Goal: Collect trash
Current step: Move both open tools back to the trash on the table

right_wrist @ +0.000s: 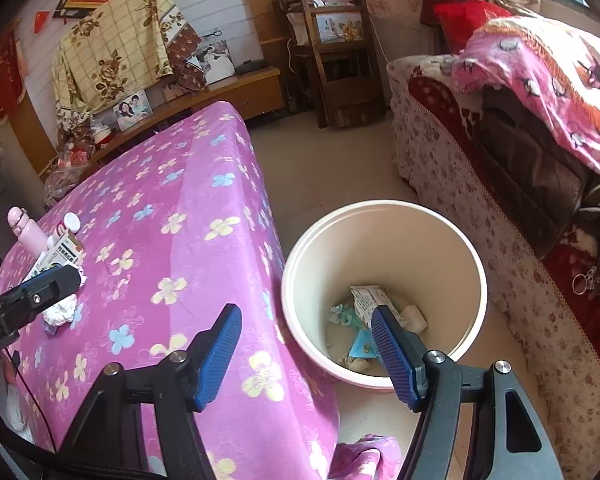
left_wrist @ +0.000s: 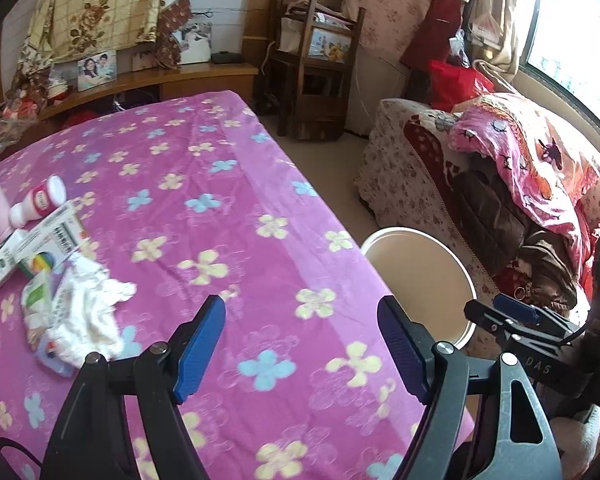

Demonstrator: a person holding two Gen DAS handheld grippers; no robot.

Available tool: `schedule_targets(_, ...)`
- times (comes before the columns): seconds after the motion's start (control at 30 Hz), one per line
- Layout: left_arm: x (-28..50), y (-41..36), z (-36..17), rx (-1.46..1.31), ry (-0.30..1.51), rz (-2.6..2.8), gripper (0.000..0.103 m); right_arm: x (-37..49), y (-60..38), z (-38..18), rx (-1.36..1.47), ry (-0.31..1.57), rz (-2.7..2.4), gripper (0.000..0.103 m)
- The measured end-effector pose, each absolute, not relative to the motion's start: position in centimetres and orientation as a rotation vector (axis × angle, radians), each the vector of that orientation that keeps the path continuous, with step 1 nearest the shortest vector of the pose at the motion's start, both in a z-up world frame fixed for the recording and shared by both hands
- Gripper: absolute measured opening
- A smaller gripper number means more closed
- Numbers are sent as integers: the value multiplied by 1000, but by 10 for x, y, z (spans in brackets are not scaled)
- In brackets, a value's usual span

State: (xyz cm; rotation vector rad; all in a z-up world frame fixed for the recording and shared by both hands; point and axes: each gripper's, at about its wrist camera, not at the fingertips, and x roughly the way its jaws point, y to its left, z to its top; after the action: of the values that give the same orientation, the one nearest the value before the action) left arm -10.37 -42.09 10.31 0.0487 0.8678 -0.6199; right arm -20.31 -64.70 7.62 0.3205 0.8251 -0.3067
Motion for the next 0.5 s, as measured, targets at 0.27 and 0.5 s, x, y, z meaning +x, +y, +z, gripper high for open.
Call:
schedule_targets(0.27, -106, -366, 106, 24, 855, -538, 79, -195, -612, 88, 284, 815, -261, 71)
schedule_targets(0.5, -104, -309, 99, -1, 864, -441, 79, -182, -575, 92, 254, 823, -205, 71)
